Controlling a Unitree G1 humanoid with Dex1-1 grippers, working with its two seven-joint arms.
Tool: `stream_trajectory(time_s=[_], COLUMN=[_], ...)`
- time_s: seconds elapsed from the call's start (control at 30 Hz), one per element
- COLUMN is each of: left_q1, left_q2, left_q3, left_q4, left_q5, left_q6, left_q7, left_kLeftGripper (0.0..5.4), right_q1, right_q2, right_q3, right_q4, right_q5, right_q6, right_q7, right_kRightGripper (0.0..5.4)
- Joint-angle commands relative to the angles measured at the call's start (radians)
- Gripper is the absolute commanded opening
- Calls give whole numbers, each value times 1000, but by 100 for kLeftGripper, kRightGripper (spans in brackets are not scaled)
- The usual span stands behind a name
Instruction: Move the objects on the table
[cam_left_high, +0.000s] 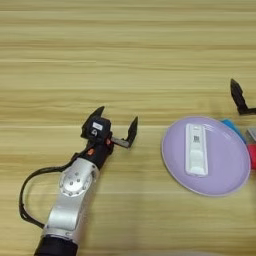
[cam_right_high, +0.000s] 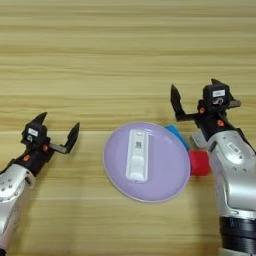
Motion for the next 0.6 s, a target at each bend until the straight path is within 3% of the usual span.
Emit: stream_trajectory(time_s=[0.03, 0.23, 0.33, 0.6], left_q1=[13, -34, -62, -163], left_q2=[60, 118, 141, 143], left_q3=[-36, -27, -48, -86], left_q4=[-140, -245, -284, -336], left_q5=[-39, -80, -89, -168], left_q6=[175, 365, 442, 627], left_q7=[-81, -132, -162, -220], left_kLeftGripper=[540, 540, 540, 540], right_q1=[6, 5, 2, -5], right_q2=[14, 25, 29, 27], right_q3=[-8, -6, -6, -14], right_q4=[-3, -3, 1, 8], right_q5=[11, 11, 10, 14], right_q6=[-9, -14, -15, -16], right_q7=[-8, -17, -18, -19], right_kRightGripper=[537, 537, 537, 537])
